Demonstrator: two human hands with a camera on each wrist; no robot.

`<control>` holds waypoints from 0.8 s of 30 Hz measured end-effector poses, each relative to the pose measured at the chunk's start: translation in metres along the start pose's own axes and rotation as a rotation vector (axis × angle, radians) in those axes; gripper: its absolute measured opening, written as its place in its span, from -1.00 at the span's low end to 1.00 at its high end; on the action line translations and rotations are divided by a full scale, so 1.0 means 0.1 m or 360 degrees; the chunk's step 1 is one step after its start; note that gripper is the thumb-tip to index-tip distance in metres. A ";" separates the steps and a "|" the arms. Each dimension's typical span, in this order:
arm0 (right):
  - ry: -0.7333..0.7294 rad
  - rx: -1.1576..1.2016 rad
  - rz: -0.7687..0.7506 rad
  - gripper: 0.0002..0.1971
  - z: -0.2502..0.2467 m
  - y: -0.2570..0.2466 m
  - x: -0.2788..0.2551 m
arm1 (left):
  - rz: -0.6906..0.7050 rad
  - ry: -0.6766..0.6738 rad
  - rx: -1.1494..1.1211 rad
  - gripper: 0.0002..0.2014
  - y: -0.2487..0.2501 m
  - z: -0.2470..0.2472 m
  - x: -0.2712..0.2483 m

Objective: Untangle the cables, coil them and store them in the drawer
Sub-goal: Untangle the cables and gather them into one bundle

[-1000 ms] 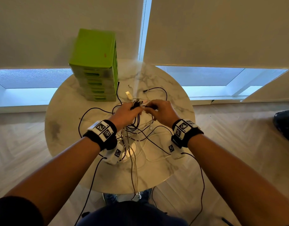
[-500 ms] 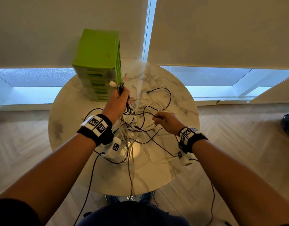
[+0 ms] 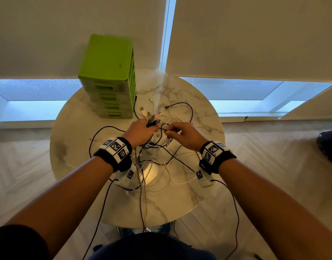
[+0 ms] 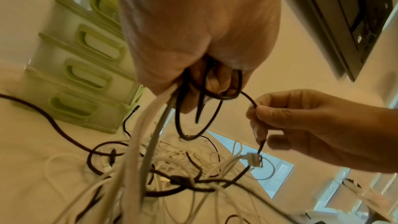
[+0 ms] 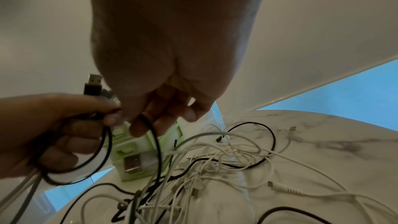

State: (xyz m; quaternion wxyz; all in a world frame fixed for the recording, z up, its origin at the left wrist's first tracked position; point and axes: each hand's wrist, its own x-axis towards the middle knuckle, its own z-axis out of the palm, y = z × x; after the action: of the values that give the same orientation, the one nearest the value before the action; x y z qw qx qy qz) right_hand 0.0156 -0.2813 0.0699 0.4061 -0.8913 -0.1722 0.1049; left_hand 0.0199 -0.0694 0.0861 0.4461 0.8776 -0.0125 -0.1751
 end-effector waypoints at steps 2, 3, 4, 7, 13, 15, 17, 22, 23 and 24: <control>-0.0293 -0.0076 0.0037 -0.82 0.05 0.00 -0.01 | -0.0022 0.0005 -0.0136 -0.67 0.03 0.02 -0.02; -0.0467 -0.0142 0.0090 -0.79 0.09 0.02 -0.01 | -0.0029 0.0017 -0.0213 -0.69 0.06 0.02 -0.02; -0.0613 -0.0185 0.0160 -0.77 0.13 0.04 -0.02 | -0.0030 0.0025 -0.0311 -0.67 0.09 0.01 -0.02; -0.0678 -0.0164 0.0290 -0.78 0.26 0.17 -0.05 | 0.0007 -0.0001 -0.0648 -0.73 0.17 -0.07 -0.03; -0.0929 -0.0620 0.0443 -0.72 0.26 0.43 -0.19 | 0.0057 0.0371 -0.1239 -0.69 0.29 -0.41 -0.05; -0.0828 -0.0497 0.0451 -0.72 0.23 0.49 -0.30 | 0.0064 0.0509 -0.1254 -0.69 0.28 -0.57 -0.02; -0.0542 -0.0266 0.0441 -0.76 0.22 0.49 -0.32 | 0.0052 0.0554 -0.1229 -0.67 0.23 -0.63 -0.01; -0.0552 -0.0073 0.0328 -0.49 0.28 0.09 -0.18 | -0.0004 0.0449 -0.1082 -0.74 0.15 -0.40 -0.05; -0.0627 -0.0168 0.0284 -0.58 0.32 0.03 -0.15 | 0.0004 0.0422 -0.1041 -0.74 0.16 -0.35 -0.07; -0.0669 -0.0275 0.0235 -0.70 0.36 0.00 -0.13 | 0.0017 0.0402 -0.1007 -0.75 0.17 -0.31 -0.09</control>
State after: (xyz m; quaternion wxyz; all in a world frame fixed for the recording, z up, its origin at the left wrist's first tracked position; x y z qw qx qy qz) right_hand -0.0081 -0.2610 0.0472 0.2748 -0.8915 -0.1955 0.3024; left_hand 0.0238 -0.0536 0.1192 0.6952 0.7104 0.0934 -0.0579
